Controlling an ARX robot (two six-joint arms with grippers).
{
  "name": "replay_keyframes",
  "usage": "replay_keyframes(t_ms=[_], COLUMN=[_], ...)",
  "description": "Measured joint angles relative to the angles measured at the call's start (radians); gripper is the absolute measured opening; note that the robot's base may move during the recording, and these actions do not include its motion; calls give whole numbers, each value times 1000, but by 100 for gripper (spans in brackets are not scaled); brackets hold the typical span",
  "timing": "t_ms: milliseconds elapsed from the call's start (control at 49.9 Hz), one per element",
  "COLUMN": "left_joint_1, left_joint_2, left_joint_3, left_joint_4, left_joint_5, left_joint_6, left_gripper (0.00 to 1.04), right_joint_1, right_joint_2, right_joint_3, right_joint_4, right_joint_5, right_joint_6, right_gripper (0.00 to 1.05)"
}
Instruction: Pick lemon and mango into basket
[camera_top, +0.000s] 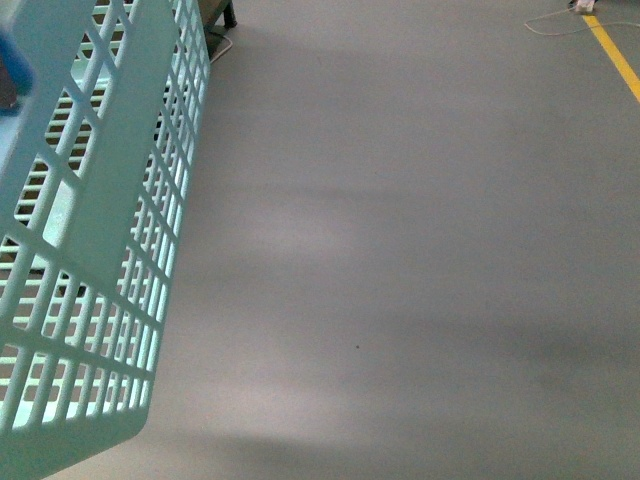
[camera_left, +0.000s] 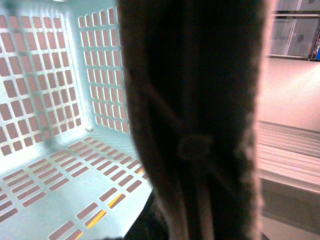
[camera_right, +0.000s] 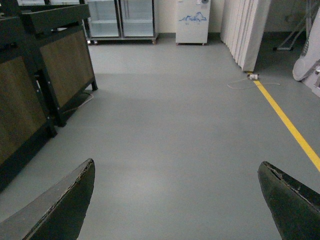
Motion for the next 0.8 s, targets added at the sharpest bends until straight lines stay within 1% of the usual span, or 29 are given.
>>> replay_keyframes(t_ms=[802], left_joint_1=[0], left_joint_2=[0], left_joint_3=[1], left_joint_4=[0], left_joint_5=[0], left_joint_6=[0], left_gripper=[5], right_joint_1=[0], right_joint_2=[0], right_joint_3=[0], right_joint_4=[0], right_joint_5=[0], right_joint_6=[0], right_gripper=[96])
